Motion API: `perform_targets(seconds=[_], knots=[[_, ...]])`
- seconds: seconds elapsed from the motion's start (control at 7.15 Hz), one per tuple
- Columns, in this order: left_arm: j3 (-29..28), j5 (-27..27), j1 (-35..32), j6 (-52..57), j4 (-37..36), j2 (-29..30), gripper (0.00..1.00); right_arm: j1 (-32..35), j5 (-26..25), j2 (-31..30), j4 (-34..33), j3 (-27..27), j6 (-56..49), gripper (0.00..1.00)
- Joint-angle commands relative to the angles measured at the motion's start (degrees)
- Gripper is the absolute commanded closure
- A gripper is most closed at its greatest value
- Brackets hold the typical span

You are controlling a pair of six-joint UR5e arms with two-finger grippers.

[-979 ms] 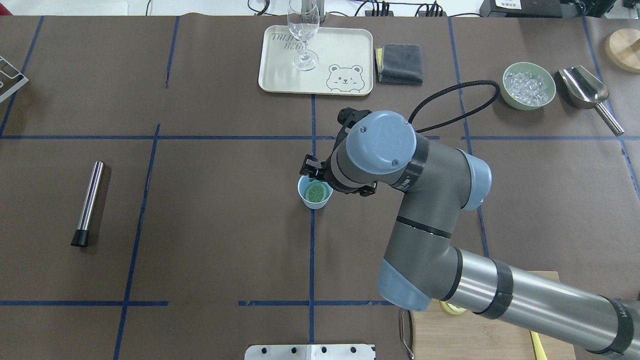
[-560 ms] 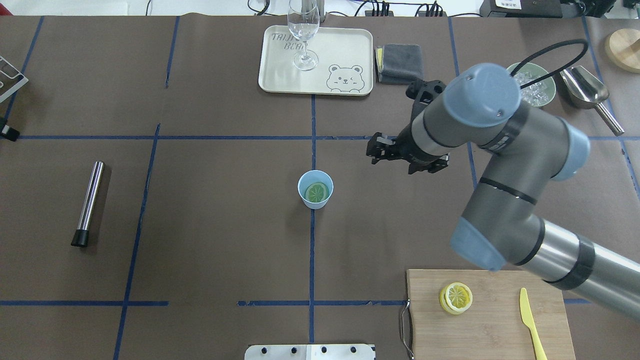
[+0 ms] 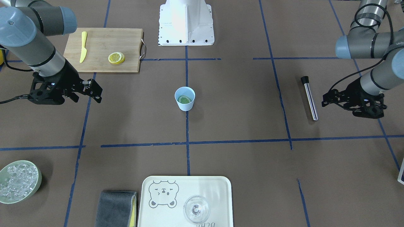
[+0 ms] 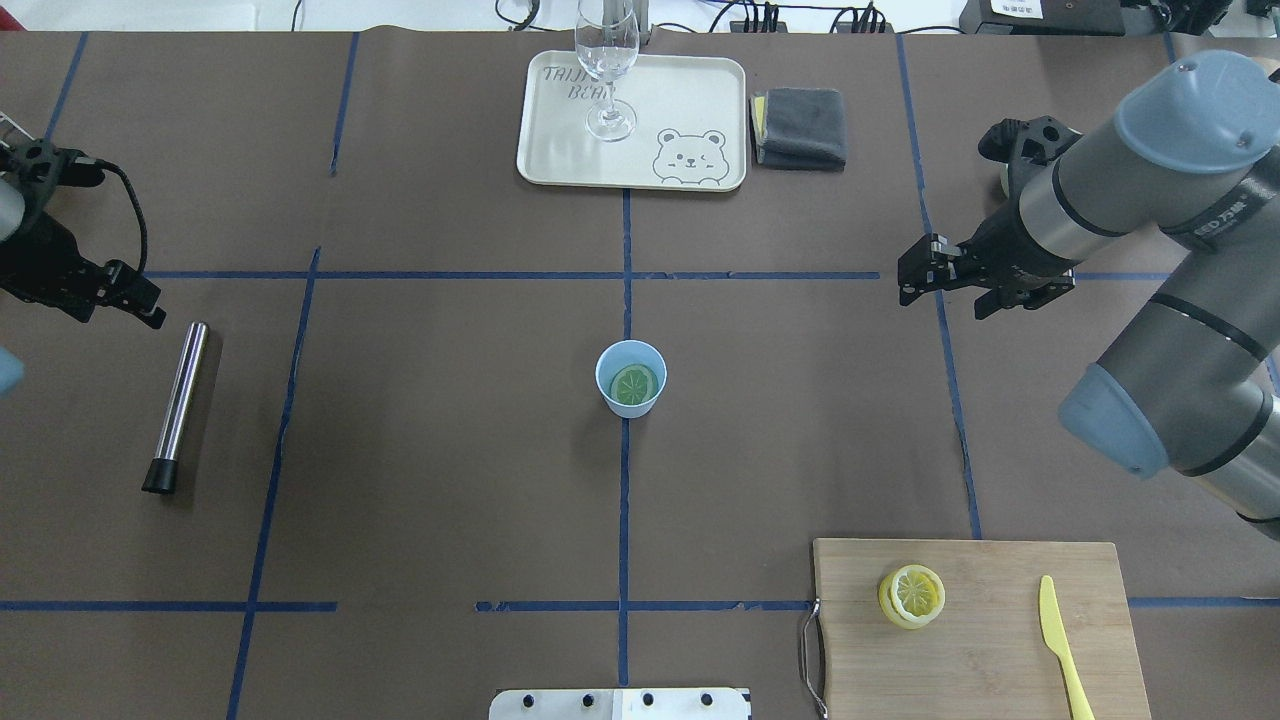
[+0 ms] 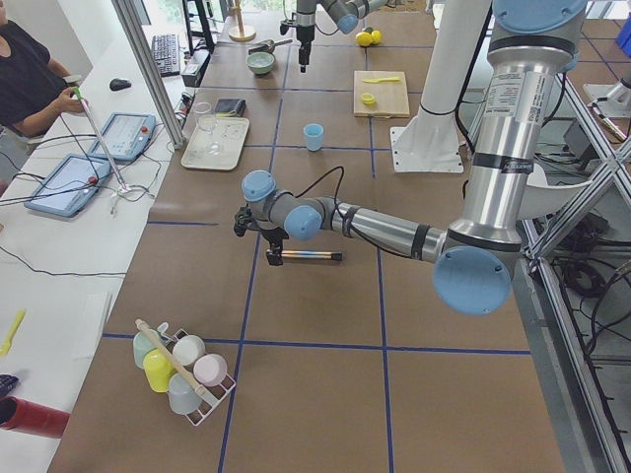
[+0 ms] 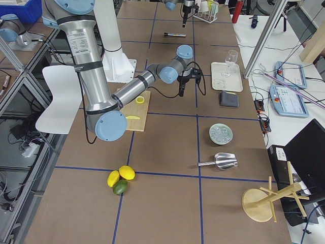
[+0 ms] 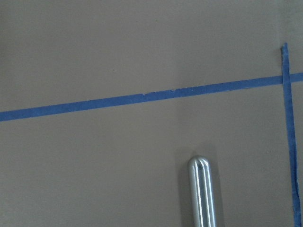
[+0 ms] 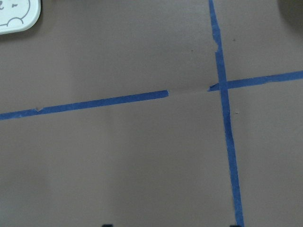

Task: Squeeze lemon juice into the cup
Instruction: 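Grasp the steel muddler with the left gripper and lift it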

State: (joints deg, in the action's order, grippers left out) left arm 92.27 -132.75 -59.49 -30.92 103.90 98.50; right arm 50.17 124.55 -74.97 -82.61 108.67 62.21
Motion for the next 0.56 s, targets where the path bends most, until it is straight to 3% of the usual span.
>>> perform_targets(seconds=[0.0,0.42], knots=[[-1.7,3.7,4.2,-1.6,0.1,1.0,0.07,0.3,0.3,-0.4,0.0,0.0,-0.5,0.13],[-3.8,4.1,6.0,-1.5,0.0,2.5,0.27,0.2,0.3,-0.4,0.0,0.0,-0.4,0.13]])
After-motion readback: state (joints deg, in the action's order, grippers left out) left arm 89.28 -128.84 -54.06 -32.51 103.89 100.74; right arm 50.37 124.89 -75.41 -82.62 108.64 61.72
